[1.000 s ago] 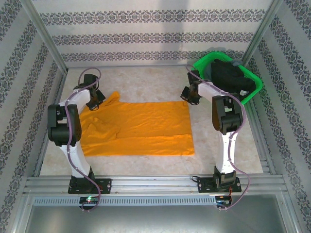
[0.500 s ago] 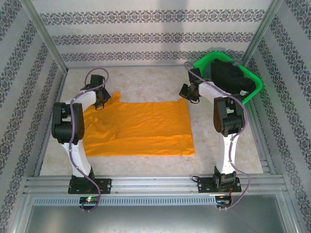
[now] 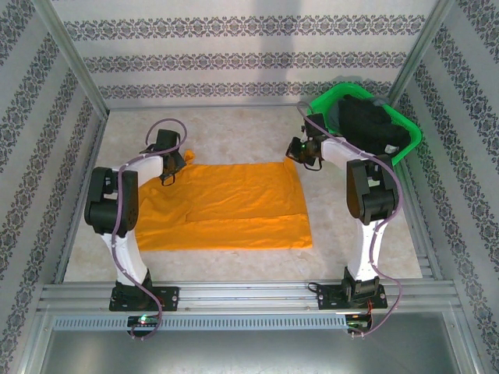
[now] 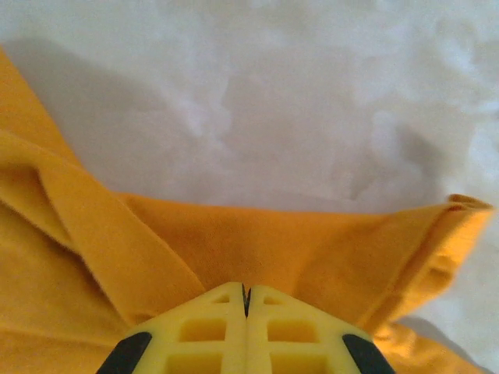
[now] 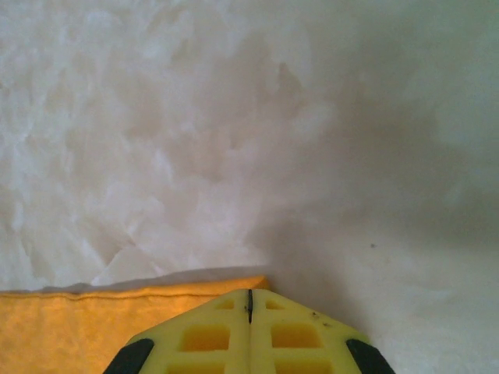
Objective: Fold and stack the t-shirts
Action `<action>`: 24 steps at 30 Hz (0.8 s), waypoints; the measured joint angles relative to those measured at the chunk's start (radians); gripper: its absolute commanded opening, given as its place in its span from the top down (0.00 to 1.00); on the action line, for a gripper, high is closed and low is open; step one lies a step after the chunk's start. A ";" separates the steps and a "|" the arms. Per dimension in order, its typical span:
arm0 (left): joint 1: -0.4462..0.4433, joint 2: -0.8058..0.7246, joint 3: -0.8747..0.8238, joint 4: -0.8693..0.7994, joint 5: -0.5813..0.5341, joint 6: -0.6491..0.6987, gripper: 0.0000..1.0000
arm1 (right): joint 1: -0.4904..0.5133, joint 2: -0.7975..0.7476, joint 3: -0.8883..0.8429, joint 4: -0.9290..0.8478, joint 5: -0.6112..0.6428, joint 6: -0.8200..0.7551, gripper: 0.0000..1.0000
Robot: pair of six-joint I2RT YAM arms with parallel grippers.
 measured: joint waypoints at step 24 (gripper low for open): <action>0.118 -0.505 -0.137 -0.269 0.117 0.001 1.00 | 0.110 -0.242 -0.096 -0.081 0.061 -0.125 1.00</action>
